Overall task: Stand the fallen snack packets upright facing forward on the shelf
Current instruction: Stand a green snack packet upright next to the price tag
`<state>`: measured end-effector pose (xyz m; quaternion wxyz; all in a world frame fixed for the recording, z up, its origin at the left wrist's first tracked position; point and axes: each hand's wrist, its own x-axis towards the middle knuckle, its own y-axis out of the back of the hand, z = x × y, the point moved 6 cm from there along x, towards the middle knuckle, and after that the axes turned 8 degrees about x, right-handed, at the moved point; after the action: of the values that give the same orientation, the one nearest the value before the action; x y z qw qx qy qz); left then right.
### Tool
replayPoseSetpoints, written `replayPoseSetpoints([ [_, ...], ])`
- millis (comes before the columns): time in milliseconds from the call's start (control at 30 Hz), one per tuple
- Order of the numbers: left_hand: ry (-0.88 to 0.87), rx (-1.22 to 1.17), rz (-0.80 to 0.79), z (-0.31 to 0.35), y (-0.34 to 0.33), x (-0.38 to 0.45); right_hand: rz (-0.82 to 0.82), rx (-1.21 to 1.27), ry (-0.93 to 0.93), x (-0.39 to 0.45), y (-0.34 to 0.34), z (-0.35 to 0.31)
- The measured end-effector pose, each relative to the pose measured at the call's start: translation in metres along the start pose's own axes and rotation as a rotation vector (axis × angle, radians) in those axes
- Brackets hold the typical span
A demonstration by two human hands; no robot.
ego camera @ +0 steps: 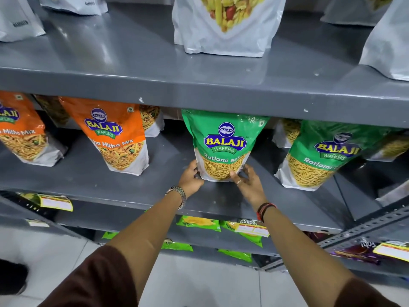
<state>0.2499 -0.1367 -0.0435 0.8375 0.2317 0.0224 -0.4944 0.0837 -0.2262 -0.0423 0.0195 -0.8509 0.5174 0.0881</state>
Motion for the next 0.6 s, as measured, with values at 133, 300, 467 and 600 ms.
replayPoseSetpoints([
  [133, 0.007, 0.008, -0.031, -0.001, 0.005, -0.003, -0.010, -0.006, -0.016, -0.008, -0.002, -0.003],
  [300, 0.088, 0.041, 0.151, -0.009, 0.006, -0.018, 0.190, 0.039, -0.003, -0.025, 0.027, -0.001],
  [467, 0.221, -0.116, -0.150, -0.009, -0.061, -0.046, 0.547, 0.016, 0.114, -0.064, 0.102, 0.003],
  [600, 0.121, -0.014, -0.291, 0.028, -0.118, -0.046, 0.718, 0.082, 0.173, -0.069, 0.163, -0.013],
])
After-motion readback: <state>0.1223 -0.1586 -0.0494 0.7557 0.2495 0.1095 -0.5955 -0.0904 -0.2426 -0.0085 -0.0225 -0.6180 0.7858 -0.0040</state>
